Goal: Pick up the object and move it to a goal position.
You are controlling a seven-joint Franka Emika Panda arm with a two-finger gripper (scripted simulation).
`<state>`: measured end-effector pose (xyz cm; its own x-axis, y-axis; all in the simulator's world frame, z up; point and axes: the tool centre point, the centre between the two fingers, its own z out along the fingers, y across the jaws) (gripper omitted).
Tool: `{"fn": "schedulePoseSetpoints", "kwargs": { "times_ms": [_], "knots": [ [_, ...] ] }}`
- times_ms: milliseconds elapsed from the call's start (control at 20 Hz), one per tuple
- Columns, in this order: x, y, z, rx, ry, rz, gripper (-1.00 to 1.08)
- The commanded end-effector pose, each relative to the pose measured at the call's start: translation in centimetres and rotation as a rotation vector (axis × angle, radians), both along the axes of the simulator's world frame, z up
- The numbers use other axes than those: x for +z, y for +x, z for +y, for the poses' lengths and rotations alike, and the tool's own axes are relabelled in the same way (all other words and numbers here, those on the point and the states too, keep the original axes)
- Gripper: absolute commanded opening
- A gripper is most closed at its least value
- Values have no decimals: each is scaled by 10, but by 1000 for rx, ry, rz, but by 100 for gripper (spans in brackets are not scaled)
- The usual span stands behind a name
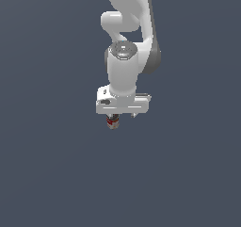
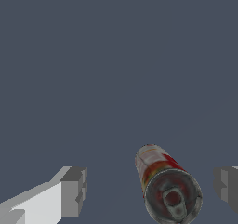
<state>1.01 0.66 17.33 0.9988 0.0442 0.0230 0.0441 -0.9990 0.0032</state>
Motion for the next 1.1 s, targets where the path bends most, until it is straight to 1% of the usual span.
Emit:
{"fn": "schedulePoseSetpoints", "kwargs": {
  "times_ms": [0,500,750,1050],
  "knots": [
    [0,0,0,0,0,0,100],
    [22,10,-19,-5,-25,-39,100],
    [19,8,-19,4,-24,-35,100],
    [10,0,-23,52,-22,-27,100]
  ]
}}
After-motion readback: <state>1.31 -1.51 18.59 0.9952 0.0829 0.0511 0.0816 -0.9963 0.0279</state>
